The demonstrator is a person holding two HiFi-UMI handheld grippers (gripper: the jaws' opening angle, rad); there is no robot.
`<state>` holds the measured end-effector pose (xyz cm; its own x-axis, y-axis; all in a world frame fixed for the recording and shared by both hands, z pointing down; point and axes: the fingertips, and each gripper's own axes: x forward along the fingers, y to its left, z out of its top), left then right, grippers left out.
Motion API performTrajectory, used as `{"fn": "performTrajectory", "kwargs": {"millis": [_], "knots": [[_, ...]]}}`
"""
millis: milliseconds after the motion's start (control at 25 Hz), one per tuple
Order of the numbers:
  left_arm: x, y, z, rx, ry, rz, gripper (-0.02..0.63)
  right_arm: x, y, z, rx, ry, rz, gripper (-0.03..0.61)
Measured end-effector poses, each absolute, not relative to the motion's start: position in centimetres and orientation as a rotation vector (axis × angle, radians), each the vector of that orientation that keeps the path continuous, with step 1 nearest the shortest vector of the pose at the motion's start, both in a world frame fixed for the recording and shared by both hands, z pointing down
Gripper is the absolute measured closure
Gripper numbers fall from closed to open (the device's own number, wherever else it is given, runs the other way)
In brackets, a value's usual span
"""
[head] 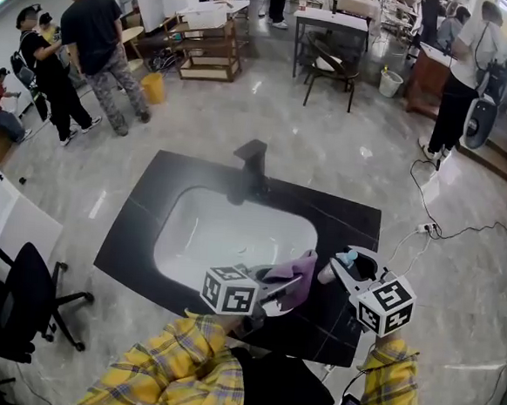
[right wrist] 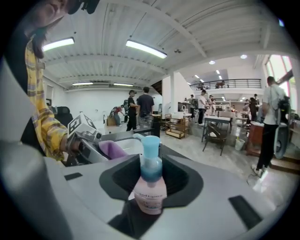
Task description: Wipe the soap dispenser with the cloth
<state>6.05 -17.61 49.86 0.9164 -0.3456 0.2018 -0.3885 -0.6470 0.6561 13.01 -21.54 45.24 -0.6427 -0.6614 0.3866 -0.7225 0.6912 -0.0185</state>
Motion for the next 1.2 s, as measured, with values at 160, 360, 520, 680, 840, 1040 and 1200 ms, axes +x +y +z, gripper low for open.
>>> {"fn": "performTrajectory", "kwargs": {"millis": [160, 360, 520, 680, 840, 1040, 1200], "knots": [[6.2, -17.6, 50.0, 2.333, -0.507, 0.076, 0.526, 13.6, -21.9, 45.5, 1.293, -2.461, 0.310, 0.456], [6.4, -17.3, 49.7, 2.337, -0.492, 0.072, 0.526, 13.9, -22.1, 45.5, 1.497, -2.359, 0.343, 0.456], [6.5, -17.4, 49.5, 2.344, -0.484, 0.071, 0.526, 14.1, -22.3, 45.4, 1.622, -2.297, 0.347, 0.456], [6.6, -17.1, 49.2, 2.347, -0.472, 0.059, 0.526, 13.8, -22.1, 45.4, 1.572, -2.321, 0.355, 0.454], [6.7, -16.9, 48.7, 2.348, -0.467, 0.047, 0.526, 12.8, -21.0, 45.4, 1.344, -2.411, 0.290, 0.350], [6.4, -16.8, 48.5, 2.348, -0.477, 0.034, 0.526, 12.7, -20.0, 45.1, 1.053, -2.546, 0.184, 0.348], [6.2, -16.8, 48.1, 2.352, -0.487, 0.015, 0.526, 13.3, -19.9, 45.1, 0.884, -2.607, 0.134, 0.348]]}}
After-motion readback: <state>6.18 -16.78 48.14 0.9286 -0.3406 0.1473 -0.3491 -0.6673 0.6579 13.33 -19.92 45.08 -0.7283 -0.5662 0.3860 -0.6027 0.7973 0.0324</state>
